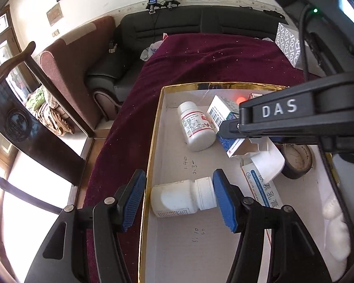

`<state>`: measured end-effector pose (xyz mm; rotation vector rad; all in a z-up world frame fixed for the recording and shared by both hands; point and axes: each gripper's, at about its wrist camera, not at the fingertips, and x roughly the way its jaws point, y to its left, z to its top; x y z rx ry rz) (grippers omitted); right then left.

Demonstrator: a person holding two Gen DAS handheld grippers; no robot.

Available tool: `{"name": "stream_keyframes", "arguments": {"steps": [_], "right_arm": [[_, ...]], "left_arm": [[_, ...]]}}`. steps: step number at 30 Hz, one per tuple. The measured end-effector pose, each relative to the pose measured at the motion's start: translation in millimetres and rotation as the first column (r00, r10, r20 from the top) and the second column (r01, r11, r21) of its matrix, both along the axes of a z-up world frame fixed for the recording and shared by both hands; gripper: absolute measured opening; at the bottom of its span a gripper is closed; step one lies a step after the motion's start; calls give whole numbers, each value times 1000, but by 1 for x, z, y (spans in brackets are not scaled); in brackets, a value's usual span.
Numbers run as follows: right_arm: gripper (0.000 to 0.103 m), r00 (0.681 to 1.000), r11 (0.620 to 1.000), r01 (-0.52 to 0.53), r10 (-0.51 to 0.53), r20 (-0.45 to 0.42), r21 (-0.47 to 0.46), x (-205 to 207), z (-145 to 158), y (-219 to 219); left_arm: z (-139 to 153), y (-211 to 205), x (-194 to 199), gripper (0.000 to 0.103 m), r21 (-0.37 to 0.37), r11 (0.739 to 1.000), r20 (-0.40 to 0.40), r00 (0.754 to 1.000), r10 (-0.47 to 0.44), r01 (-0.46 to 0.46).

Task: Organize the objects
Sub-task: 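Lower the pill bottle and medicine box into the tray and open both tools, then move both tools back toward the black markers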

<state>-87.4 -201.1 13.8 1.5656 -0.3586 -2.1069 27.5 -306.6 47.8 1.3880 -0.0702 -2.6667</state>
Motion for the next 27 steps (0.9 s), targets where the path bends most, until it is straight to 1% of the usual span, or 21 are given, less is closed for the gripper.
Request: {"name": "stream_keyframes", "arguments": {"steps": [4,7,9,10,12,14,17,18,22,23,27], "right_arm": [[33,1000,1000,-12,12,-3,0,-2,-2,-5],[33,999,1000,-21,21,-27,4,2,0,-5],[34,998,1000,-21,22,-53,16,4,3,-6],[35,998,1000,-26,27,-65,17,4,5,-7],[41,995,999,-38,39,-87,12,6,12,-8],[43,991,999,-47,49,-128,17,11,22,-6],[51,981,998,-50,53,-186,24,19,39,2],[52,979,999,-50,53,-197,19,21,43,5],[53,969,999,-47,49,-242,16,33,60,16],[55,966,999,-46,49,-254,18,37,63,20],[57,961,999,-44,47,-271,19,49,70,35]], "left_arm": [[-1,-7,0,60,38,999,16,1000,18,-18],[1,-10,1,60,59,998,4,1000,26,-26],[3,-10,2,60,60,998,-7,1000,27,-26],[4,-8,4,61,60,998,-10,1000,24,-24],[7,-6,7,61,70,997,-18,1000,16,-14],[13,-3,14,61,69,998,-32,999,14,-12],[23,0,25,63,72,997,-63,998,23,-19],[26,1,28,64,70,997,-72,997,25,-20],[39,9,43,64,35,999,-110,993,33,-29],[42,11,47,64,27,999,-118,993,32,-30],[54,22,58,64,-4,1000,-148,989,24,-25]]}}
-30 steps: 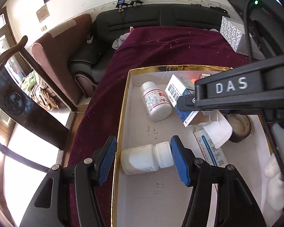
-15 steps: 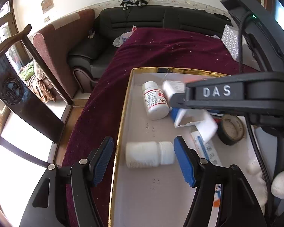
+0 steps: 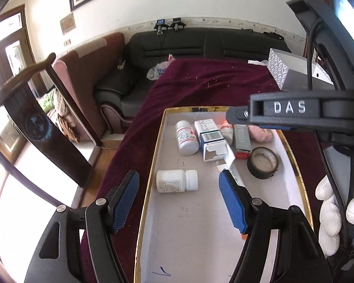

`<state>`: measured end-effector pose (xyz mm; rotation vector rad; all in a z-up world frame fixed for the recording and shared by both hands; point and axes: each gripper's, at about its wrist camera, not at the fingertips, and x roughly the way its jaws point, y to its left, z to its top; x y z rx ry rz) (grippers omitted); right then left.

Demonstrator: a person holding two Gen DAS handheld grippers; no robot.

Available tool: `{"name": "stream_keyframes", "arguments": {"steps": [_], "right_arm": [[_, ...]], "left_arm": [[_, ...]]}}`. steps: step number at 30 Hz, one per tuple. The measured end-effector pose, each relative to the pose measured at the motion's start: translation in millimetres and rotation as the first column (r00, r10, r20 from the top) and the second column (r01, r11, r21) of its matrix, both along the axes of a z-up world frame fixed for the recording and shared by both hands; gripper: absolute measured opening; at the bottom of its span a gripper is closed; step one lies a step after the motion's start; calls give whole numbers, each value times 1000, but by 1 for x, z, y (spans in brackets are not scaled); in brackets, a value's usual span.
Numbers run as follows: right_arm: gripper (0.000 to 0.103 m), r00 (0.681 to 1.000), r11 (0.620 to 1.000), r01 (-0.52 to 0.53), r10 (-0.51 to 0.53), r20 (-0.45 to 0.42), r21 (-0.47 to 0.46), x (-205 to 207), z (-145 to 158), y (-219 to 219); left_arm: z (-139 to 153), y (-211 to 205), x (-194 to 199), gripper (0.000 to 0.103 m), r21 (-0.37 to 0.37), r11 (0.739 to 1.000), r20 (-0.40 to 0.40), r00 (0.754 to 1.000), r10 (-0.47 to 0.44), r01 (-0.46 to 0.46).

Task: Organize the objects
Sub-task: 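Move both tools back toward the black markers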

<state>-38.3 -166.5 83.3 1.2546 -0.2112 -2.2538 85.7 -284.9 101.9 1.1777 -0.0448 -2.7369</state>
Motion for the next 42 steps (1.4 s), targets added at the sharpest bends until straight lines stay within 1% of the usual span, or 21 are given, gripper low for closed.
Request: {"name": "stream_keyframes", "arguments": {"steps": [5,9,11,15,21,26,29,31,33,35,38,39,40,42], "right_arm": [[57,999,1000,10,-10,-30,7,15,8,25],[57,998,999,39,-39,-39,-12,22,15,57],[59,997,998,62,-63,-48,-21,26,19,76],[62,992,993,111,-113,-53,-43,30,24,112],[62,983,983,173,-176,-53,-64,34,27,163],[63,970,970,234,-238,-51,-73,38,26,209],[64,956,955,287,-291,-41,-82,40,22,244],[64,943,941,328,-332,-35,-82,41,18,270],[64,921,920,385,-388,-25,-80,43,13,302],[64,892,889,451,-452,-5,-82,46,8,338],[65,851,849,524,-524,20,-69,50,-1,381],[65,841,839,541,-540,30,-62,49,-5,391],[65,833,831,553,-552,43,-59,48,-9,400],[65,828,826,559,-555,77,-67,43,-17,413]], "left_arm": [[14,16,13,64,-27,999,-35,999,-24,23],[23,35,19,65,-45,998,-53,997,-51,48],[26,47,21,65,-54,997,-57,996,-67,64],[29,72,26,65,-77,992,-58,993,-101,96],[31,116,28,65,-109,980,-52,984,-171,165],[27,151,26,65,-101,968,-34,972,-233,228],[22,170,22,65,-67,959,-16,961,-275,274],[15,184,18,64,-14,950,1,950,-313,313],[7,199,15,64,37,938,24,938,-345,344],[-4,215,9,64,83,924,52,924,-378,373],[-21,237,4,64,106,913,74,913,-402,394],[-28,245,1,64,124,904,83,904,-420,409],[-34,251,-2,64,145,897,94,896,-433,418],[-48,263,-8,64,190,885,119,885,-449,424]]}}
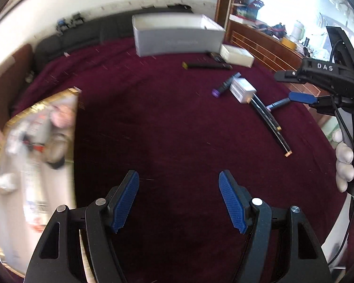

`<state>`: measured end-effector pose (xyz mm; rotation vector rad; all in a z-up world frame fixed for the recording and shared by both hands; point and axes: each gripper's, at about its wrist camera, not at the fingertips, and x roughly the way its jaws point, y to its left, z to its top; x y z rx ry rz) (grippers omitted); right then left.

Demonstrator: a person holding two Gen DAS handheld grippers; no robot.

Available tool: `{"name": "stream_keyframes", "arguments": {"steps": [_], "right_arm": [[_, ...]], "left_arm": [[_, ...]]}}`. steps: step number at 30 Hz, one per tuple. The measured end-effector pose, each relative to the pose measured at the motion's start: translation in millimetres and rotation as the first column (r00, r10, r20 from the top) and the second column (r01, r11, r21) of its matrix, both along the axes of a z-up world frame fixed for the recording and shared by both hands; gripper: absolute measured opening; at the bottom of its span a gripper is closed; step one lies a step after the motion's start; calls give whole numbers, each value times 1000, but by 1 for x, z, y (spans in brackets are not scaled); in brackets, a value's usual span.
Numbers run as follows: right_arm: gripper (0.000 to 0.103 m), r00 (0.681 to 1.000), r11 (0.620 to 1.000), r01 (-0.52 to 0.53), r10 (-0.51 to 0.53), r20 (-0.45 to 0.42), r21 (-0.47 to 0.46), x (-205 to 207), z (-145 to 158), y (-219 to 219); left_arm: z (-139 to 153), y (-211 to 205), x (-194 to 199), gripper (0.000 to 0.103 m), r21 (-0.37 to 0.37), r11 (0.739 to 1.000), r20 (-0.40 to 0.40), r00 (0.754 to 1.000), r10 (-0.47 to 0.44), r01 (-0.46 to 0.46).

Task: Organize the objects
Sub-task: 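Grasp the small white red-bordered label box with the right tool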

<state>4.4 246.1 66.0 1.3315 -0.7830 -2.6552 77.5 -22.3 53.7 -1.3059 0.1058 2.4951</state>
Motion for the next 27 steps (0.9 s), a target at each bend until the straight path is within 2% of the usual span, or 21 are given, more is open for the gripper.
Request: {"name": "stream_keyframes", "arguments": {"steps": [4,9,11,14,16,17,19,22,23,25,27], "right_arm": [[65,1000,1000,5,-6,15,8,-17,-8,6],[65,999,987,-30,28,17,160,-46,-10,-13],[65,999,983,-46,41,27,179,-50,-14,-17],[65,996,975,-77,67,54,209,-61,-23,-26],[65,996,967,-82,69,63,243,-66,-28,-30],[65,995,962,-84,69,67,258,-69,-29,-32],[64,995,960,-86,68,75,266,-75,-33,-34],[46,994,960,-91,71,85,264,-82,-40,-39],[36,993,960,-98,76,93,263,-84,-43,-40],[35,993,960,-101,79,92,263,-85,-44,-44],[34,990,967,-123,105,93,224,-84,-44,-48]], "left_arm": [[-23,8,-14,64,-14,1000,49,999,18,-17],[-39,10,-18,64,-38,999,77,997,16,-13],[-40,10,-17,68,-47,999,67,998,16,-13],[-45,17,-14,83,-57,998,50,999,-15,18],[-49,25,-10,98,-92,995,25,999,-39,41],[-51,30,-9,101,-117,992,29,998,-54,57],[-52,29,-11,101,-107,993,35,998,-48,52],[-52,27,-10,101,-109,993,34,998,-49,53],[-51,27,-10,101,-109,993,34,998,-49,53],[-51,26,-10,101,-109,993,34,998,-50,53],[-51,26,-9,101,-109,993,34,998,-50,54]]}}
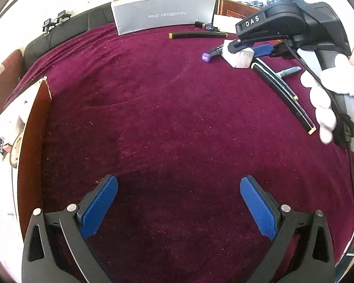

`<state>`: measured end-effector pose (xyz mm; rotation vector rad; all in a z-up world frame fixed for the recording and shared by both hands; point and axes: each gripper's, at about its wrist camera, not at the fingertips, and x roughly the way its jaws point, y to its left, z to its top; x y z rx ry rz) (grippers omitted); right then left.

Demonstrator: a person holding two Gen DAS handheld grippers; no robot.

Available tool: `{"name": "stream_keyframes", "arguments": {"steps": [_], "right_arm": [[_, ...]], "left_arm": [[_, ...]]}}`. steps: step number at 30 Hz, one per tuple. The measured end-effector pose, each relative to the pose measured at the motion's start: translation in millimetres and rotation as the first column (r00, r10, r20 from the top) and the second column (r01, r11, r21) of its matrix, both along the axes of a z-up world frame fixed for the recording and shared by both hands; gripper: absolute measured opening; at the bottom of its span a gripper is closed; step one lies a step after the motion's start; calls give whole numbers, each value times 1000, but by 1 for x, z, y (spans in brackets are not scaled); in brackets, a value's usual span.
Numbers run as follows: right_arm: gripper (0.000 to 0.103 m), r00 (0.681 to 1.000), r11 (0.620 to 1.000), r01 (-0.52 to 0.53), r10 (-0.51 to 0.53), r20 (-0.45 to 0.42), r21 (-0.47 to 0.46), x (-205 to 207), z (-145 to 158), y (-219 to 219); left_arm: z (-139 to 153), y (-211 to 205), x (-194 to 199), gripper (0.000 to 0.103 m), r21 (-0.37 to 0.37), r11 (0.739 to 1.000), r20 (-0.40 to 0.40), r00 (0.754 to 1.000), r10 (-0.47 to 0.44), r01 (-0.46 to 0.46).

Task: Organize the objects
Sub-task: 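Grasp the small white red-bordered label box with the right tool, then grasp a black marker with the left tool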

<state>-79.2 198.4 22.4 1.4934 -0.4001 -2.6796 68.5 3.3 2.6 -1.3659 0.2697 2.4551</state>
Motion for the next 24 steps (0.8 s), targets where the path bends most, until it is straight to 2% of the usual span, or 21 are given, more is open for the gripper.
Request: {"name": "stream_keyframes", "arguments": {"steps": [3,6,9,12,17,22,23,24], "right_arm": [[34,997,993,-69,71,24,-91,7,1,-11],[34,982,962,-169,182,40,-214,21,2,-32],[34,959,935,-259,278,48,-242,37,1,-63],[34,939,920,-317,338,57,-230,51,-1,-90],[34,947,929,-301,318,50,-216,59,3,-91],[34,975,951,-219,218,-31,-219,82,36,-49],[34,980,956,-200,195,-44,-216,88,41,-37],[35,984,960,-179,171,-56,-216,93,46,-25]], "left_arm": [[0,0,1,101,1,1000,0,1000,0,0],[0,0,1,101,1,1000,0,1000,0,0],[0,0,0,101,6,1000,-2,1000,-1,1],[0,-3,0,101,34,999,0,1000,1,-1],[4,-8,0,101,90,996,5,1000,6,-6],[6,-14,1,101,139,990,15,1000,3,-5],[8,-15,1,101,169,986,33,999,0,-6],[11,-16,-2,101,233,972,69,998,-14,-3]]}}
